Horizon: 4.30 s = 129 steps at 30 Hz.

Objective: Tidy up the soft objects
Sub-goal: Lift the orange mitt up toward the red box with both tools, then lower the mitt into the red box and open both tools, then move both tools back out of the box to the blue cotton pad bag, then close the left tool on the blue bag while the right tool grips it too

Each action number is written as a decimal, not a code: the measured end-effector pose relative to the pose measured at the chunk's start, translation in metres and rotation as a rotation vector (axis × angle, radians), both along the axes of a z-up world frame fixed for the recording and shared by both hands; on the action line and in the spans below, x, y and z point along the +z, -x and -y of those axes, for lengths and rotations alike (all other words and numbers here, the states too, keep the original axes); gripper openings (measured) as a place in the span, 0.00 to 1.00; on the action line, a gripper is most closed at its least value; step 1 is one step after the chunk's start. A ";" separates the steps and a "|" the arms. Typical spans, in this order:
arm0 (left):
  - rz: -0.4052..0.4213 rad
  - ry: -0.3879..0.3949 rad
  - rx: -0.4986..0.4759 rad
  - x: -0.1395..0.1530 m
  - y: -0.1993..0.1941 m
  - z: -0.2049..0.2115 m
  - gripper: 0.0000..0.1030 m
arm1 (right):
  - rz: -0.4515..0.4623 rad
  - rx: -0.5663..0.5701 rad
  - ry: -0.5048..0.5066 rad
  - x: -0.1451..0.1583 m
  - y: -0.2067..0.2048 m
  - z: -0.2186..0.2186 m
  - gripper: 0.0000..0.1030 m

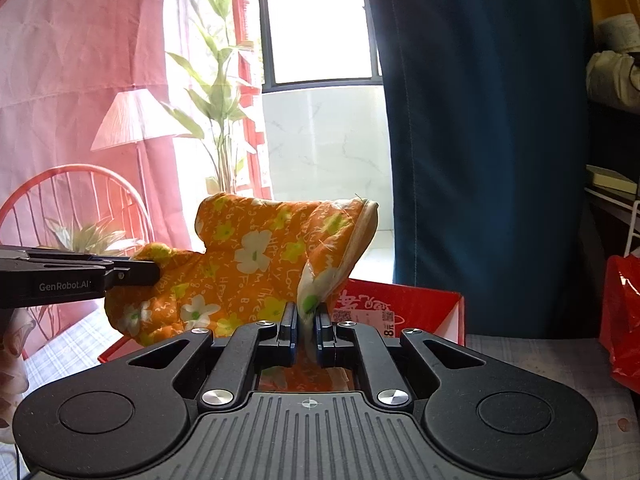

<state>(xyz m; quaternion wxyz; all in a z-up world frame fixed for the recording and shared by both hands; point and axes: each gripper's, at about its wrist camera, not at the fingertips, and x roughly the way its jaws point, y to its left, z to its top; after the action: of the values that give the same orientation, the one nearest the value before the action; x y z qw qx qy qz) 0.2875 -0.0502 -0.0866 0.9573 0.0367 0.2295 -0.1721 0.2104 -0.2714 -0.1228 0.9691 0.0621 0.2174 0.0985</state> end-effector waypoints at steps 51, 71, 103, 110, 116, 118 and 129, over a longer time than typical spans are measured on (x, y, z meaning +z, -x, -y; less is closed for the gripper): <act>-0.226 -0.091 -0.037 -0.024 0.042 -0.018 0.41 | -0.216 -0.018 -0.001 -0.031 0.027 -0.004 0.23; -0.310 -0.017 -0.101 -0.076 0.145 -0.074 0.41 | -0.257 0.075 -0.083 -0.057 0.139 -0.050 0.34; -0.341 0.061 -0.052 -0.121 0.157 -0.087 0.47 | -0.367 0.124 -0.122 -0.092 0.157 -0.068 0.40; -0.340 0.071 -0.065 -0.119 0.151 -0.086 0.50 | -0.359 0.122 -0.109 -0.093 0.158 -0.067 0.39; -0.362 0.107 -0.110 -0.124 0.151 -0.081 0.51 | -0.356 0.114 -0.111 -0.094 0.157 -0.066 0.39; -0.375 0.131 -0.110 -0.125 0.149 -0.082 0.51 | -0.357 0.112 -0.113 -0.094 0.156 -0.066 0.39; -0.344 0.127 -0.125 -0.118 0.156 -0.078 0.37 | -0.320 0.123 -0.127 -0.086 0.160 -0.067 0.31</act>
<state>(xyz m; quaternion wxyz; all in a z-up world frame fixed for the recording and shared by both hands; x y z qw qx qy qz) 0.1314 0.0275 -0.2047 0.8919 -0.0396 0.3754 -0.2492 0.0502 -0.2047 -0.2091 0.9084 0.1248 0.3656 0.1602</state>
